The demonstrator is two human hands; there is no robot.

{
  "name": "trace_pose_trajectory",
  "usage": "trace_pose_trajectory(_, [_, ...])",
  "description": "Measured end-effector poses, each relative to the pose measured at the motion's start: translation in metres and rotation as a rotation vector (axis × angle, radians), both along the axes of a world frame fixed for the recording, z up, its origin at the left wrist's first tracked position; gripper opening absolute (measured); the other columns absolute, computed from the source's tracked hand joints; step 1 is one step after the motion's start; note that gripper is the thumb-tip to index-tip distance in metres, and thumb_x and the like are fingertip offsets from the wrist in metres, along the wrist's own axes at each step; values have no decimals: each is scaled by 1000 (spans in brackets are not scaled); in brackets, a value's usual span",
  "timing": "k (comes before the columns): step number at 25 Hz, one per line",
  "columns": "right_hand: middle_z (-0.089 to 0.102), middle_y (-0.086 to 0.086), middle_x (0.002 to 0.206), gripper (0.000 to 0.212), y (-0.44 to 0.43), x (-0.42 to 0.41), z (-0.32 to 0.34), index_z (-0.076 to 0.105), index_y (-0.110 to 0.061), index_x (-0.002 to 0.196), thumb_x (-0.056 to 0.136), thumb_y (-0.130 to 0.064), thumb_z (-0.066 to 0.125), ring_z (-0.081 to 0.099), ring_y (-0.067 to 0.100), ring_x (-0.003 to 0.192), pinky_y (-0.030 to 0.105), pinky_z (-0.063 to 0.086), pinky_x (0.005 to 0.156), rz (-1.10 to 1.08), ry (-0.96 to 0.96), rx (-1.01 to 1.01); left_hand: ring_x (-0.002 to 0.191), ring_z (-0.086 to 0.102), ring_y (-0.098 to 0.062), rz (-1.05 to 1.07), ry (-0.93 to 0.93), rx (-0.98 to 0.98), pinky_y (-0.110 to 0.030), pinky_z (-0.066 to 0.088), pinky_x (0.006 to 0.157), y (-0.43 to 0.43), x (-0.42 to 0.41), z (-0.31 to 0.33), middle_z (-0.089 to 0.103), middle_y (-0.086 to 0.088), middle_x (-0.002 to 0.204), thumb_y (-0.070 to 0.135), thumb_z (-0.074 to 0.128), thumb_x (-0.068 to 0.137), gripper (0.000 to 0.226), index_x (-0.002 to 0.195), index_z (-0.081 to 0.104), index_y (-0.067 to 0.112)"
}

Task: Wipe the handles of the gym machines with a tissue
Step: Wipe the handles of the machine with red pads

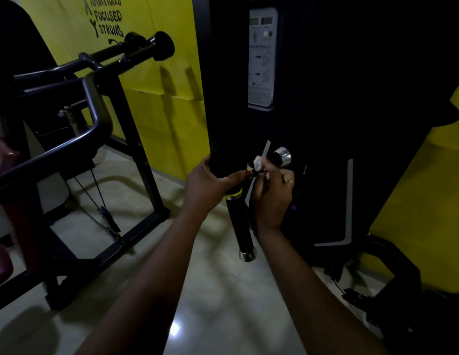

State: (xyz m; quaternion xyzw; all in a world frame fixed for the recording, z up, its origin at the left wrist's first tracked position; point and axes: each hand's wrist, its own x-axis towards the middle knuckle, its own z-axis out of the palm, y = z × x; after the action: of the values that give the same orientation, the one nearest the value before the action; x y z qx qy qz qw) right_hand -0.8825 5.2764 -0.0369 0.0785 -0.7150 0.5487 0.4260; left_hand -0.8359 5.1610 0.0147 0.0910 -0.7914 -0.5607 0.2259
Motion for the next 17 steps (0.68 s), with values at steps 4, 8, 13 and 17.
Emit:
trace_pose_trajectory(4, [50,11,104,27,16,-11,-2,69,-5,108,85,1,58,52,4,86,7,41,82,19,92,66,93,69,-5,-5,-8,-13,-36,58,85,-3,3,-1,72,9,102,44,89,60,61,111,61,26])
trace_pose_trajectory(8, [58,4,106,14,-5,-12,19,64,-14,104,92,-16,59,56,-1,87,11,46,79,-63,-283,-570,91,70,-5,8,-15,-32,-35,59,84,0,2,2,72,9,100,44,89,61,62,112,62,21])
trace_pose_trajectory(13, [68,3,69,10,-21,-12,22,62,-8,93,96,-13,54,65,12,60,23,52,56,386,-878,-1111,91,68,-2,16,-3,-51,-33,58,84,1,0,1,71,12,99,42,89,61,59,111,63,23])
trace_pose_trajectory(17, [64,-15,53,32,4,-34,25,54,-15,86,100,5,34,61,-4,57,7,47,63,889,-891,-1104,92,68,-2,26,-16,-71,-34,58,85,0,-1,0,71,11,101,47,88,59,62,111,63,24])
